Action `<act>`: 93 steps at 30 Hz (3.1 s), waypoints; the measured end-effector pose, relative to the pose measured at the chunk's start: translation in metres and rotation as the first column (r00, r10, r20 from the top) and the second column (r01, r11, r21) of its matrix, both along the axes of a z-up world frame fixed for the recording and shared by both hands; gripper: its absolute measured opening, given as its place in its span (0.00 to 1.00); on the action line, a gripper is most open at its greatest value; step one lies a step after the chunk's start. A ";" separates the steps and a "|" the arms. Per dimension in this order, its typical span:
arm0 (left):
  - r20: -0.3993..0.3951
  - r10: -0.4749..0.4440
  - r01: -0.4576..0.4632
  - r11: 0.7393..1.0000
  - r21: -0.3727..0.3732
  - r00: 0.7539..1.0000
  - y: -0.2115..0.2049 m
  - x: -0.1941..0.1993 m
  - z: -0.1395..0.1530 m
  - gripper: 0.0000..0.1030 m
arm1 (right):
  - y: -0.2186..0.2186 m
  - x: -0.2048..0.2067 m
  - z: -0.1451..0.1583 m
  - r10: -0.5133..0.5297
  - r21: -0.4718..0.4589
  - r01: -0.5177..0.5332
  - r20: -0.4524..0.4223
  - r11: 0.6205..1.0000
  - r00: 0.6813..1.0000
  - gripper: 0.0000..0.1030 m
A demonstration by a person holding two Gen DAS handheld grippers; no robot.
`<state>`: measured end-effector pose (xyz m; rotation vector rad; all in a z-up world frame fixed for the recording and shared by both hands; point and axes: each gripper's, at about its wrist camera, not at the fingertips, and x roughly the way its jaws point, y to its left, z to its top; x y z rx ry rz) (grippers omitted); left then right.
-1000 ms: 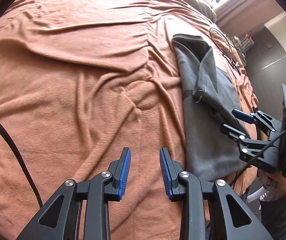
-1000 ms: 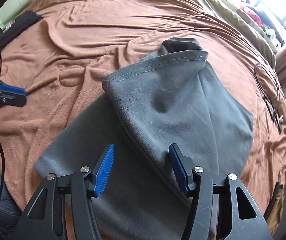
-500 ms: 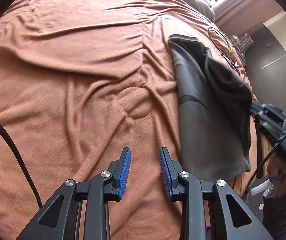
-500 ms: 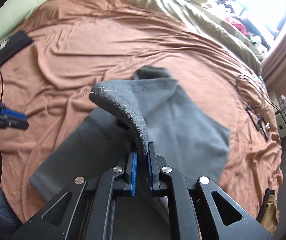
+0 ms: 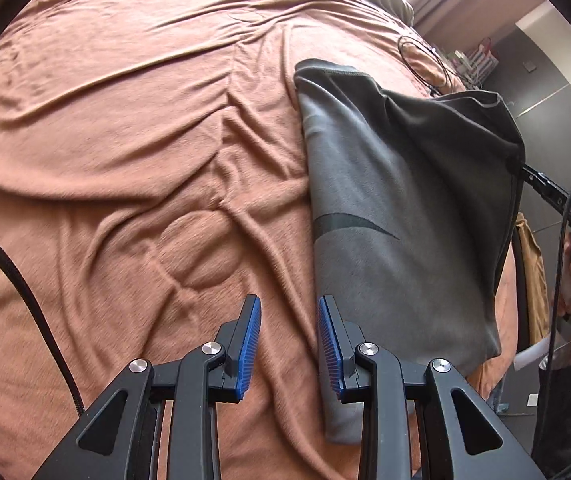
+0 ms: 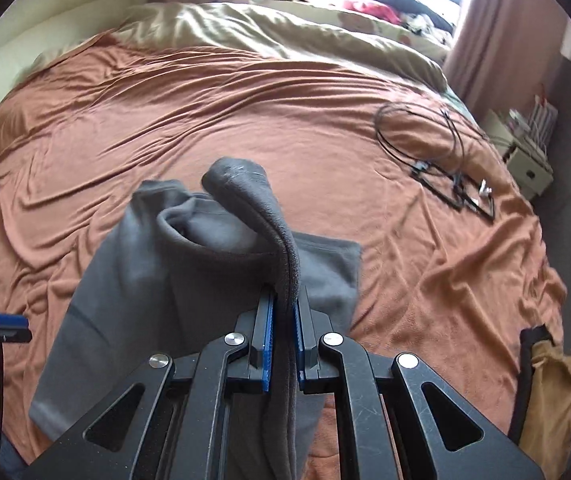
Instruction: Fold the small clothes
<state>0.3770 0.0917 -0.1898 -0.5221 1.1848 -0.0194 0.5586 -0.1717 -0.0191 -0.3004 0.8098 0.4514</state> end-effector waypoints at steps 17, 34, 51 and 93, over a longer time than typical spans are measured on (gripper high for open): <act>-0.029 -0.045 0.046 0.999 0.021 0.999 -0.008 0.041 -0.016 0.31 | -0.065 0.092 -0.065 -0.165 0.203 0.221 -0.260 0.954 0.951 0.05; 0.033 -0.093 0.089 0.989 0.119 0.995 -0.012 0.116 0.005 0.36 | -0.058 0.103 -0.068 -0.035 0.251 0.112 -0.294 0.961 0.955 0.53; 0.083 -0.302 0.288 0.946 0.152 0.950 -0.104 0.218 0.002 0.14 | -0.073 0.106 -0.065 -0.097 0.220 0.161 -0.277 0.962 0.956 0.46; 0.041 -0.127 0.117 0.975 0.190 0.991 -0.012 0.197 0.006 0.48 | -0.088 0.108 -0.083 0.006 0.406 0.178 -0.413 0.896 0.911 0.52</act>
